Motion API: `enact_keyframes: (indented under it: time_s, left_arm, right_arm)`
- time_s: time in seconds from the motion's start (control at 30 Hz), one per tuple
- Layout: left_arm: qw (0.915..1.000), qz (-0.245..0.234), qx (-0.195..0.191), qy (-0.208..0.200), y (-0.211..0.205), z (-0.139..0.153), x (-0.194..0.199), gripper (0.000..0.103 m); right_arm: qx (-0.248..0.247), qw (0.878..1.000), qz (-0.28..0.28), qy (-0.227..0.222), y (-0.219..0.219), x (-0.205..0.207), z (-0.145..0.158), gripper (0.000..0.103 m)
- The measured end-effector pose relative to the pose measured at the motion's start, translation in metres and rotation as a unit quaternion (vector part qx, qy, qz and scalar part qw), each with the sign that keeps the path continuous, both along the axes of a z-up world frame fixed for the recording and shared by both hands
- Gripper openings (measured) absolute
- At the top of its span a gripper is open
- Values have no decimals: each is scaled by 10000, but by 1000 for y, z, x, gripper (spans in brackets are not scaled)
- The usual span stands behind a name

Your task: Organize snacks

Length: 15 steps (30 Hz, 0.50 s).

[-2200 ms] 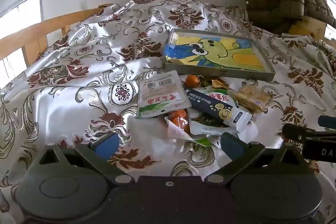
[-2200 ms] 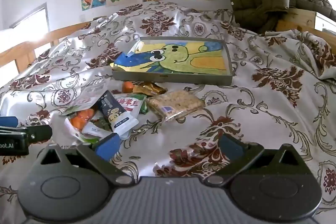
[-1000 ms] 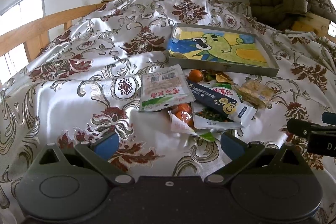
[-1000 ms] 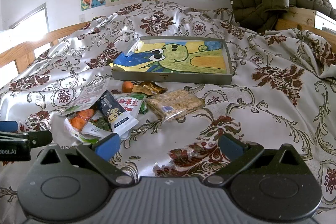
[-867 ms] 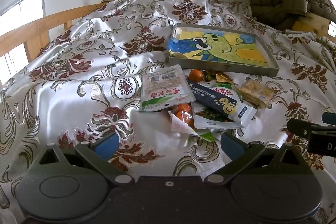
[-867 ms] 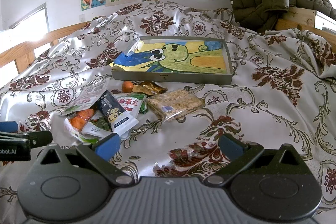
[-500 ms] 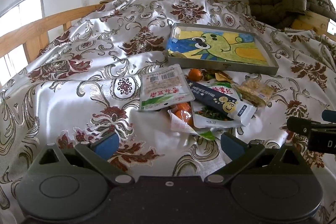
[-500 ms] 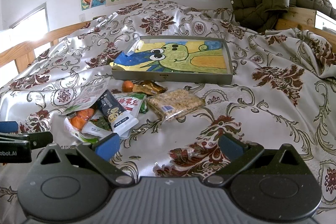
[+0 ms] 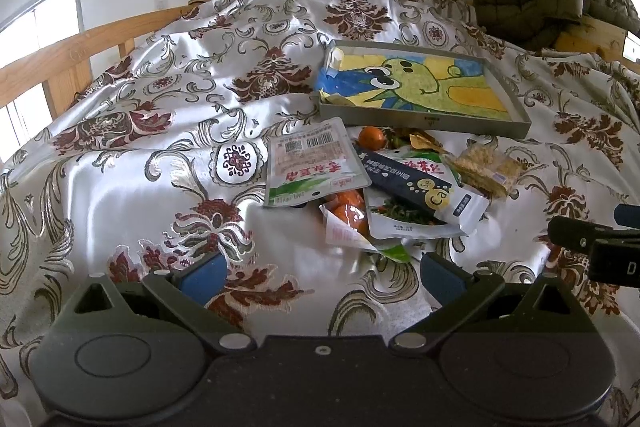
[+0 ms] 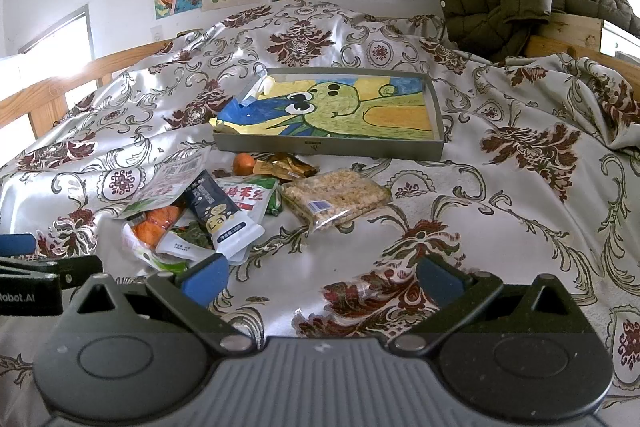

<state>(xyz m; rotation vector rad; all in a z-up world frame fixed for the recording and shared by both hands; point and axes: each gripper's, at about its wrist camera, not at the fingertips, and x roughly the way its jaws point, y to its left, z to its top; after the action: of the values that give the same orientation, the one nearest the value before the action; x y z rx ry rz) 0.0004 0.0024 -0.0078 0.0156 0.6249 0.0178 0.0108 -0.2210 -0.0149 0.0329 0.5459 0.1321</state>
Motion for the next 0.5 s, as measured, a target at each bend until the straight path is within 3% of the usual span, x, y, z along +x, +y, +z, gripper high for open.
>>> enact_keyframes:
  time_s: [0.5]
  left_arm:
    - [10000, -19, -41, 44, 0, -1, -2, 102]
  right_arm:
    - [-13, 10000, 17, 12, 1, 0, 0, 103]
